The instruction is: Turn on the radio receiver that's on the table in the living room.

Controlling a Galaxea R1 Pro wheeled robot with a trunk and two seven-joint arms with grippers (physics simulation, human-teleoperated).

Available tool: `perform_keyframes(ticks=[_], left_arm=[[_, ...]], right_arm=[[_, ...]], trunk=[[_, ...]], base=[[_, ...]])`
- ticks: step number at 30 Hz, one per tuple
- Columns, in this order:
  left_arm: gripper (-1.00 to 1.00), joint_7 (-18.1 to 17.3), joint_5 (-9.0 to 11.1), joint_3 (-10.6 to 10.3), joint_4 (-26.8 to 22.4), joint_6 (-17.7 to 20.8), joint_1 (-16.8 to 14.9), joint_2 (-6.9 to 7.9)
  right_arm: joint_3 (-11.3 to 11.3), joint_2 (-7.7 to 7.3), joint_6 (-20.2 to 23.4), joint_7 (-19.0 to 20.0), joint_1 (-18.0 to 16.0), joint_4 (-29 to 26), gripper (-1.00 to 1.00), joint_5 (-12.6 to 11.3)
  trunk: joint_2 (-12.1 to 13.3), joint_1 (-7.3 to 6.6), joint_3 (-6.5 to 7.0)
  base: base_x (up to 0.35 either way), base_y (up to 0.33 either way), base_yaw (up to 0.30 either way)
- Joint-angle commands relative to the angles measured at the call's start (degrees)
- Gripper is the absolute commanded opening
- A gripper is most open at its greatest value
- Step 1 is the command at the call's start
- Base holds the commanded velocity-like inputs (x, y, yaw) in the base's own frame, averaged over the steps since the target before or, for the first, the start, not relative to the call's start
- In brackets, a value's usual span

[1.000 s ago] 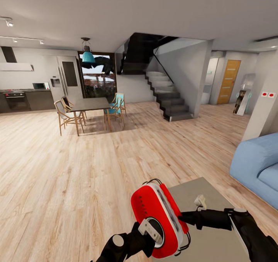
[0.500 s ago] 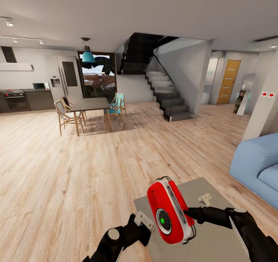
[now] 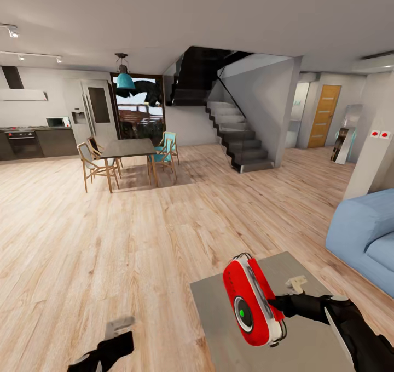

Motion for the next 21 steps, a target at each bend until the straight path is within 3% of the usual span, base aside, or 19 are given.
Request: perform_keyframes(ticks=[1,3,6,9,12,18,21], left_arm=[[-1.00,0.0,0.0,3.5,1.0,-0.6,0.0,-0.02],[-1.00,0.1,-0.1,8.4,4.0,-1.5,0.1,-0.02],[-1.00,0.1,-0.1,11.6,10.2,-2.5,0.1,2.00],[-1.00,0.2,-0.1,12.5,15.1,-5.8,0.1,4.34],[-1.00,0.2,0.0,13.1,17.5,-10.1,0.2,5.98],[-1.00,0.2,0.1,14.9,21.9,-15.4,0.2,7.98],[-1.00,-0.1,0.2,15.1,24.1,-16.3,0.2,9.50]], right_arm=[[-0.1,0.00,1.8,-0.1,0.0,-0.2,-1.00,0.5],[-0.2,0.00,4.9,-0.3,0.0,-0.4,-1.00,3.2],[-0.2,0.00,7.0,-0.3,0.0,-0.5,-1.00,7.1],[-0.5,0.00,7.6,-1.2,0.0,-0.4,-1.00,11.0],[-0.5,0.04,7.7,-3.7,0.0,-0.3,-1.00,12.8],[-0.5,0.09,7.8,-6.0,0.0,-0.1,-1.00,13.4],[-0.4,0.09,7.8,-7.4,0.0,0.0,-1.00,13.5]], trunk=[[0.0,0.00,0.01],[0.0,0.00,0.01],[0.0,0.00,0.01],[0.0,0.00,0.01],[0.0,0.00,0.01],[0.0,0.00,0.01],[0.0,0.00,0.01]], base=[[0.000,0.000,0.000],[0.000,0.000,0.000],[0.000,0.000,0.000],[0.000,0.000,0.000],[0.000,0.000,0.000],[0.000,0.000,0.000],[0.000,0.000,0.000]])
